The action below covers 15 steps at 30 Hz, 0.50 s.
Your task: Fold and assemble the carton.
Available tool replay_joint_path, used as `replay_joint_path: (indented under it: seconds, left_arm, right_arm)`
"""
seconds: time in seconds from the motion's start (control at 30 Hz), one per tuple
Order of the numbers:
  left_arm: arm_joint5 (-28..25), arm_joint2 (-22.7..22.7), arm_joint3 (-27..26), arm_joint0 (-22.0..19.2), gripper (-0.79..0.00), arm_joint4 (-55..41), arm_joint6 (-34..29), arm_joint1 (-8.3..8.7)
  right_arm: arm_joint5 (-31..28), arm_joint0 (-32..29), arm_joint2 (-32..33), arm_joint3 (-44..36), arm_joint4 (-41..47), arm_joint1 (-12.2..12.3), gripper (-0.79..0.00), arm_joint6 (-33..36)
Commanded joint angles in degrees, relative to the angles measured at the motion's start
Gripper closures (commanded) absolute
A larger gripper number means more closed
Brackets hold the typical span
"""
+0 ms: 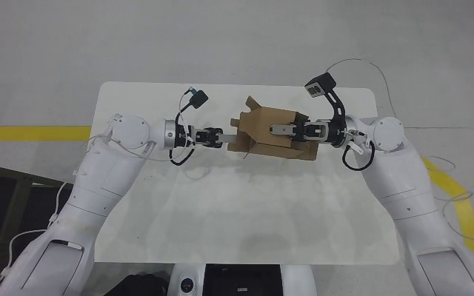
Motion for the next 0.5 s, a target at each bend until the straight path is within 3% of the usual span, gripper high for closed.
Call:
replay_joint_path:
  seconds: [0.0, 0.47]
  left_arm:
    - [-0.24, 0.22, -0.23, -0.24, -0.785, -0.57, -0.32, -0.11]
    - [0.38, 1.07, -0.63, -1.18, -0.785, -3.68, -1.56, -0.64]
  right_arm:
    - [-0.1, 0.12, -0.31, 0.09, -0.09, -0.02, 0.0, -0.1]
    - [-0.45, 0.74, -3.0, 0.21, 0.19, -0.41, 0.0, -0.45]
